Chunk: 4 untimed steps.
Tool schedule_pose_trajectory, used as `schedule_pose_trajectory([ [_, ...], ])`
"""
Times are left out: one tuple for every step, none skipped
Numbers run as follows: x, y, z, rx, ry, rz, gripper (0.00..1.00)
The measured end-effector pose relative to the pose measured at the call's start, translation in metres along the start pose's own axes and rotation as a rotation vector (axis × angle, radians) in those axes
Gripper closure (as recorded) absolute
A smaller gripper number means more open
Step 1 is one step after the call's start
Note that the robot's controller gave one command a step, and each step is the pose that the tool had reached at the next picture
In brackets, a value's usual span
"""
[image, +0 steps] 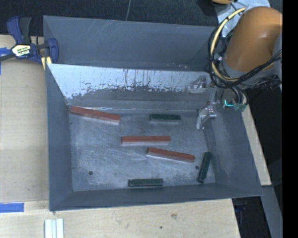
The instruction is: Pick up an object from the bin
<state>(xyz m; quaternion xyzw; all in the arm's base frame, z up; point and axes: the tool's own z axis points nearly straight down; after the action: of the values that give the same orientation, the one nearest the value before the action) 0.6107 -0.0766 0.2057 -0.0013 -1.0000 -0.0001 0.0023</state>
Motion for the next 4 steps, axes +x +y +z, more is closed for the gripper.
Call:
schedule_pose_trajectory([
  [-0.001,0.0,-0.005,0.001,-0.009,-0.001,0.0],
  [0.011,0.013,0.051,0.001,-0.014,0.016,0.0],
  [0.024,0.031,0.129,0.003,-0.029,-0.073,1.0],
  [0.024,0.031,0.129,0.004,-0.029,-0.073,1.0],
])
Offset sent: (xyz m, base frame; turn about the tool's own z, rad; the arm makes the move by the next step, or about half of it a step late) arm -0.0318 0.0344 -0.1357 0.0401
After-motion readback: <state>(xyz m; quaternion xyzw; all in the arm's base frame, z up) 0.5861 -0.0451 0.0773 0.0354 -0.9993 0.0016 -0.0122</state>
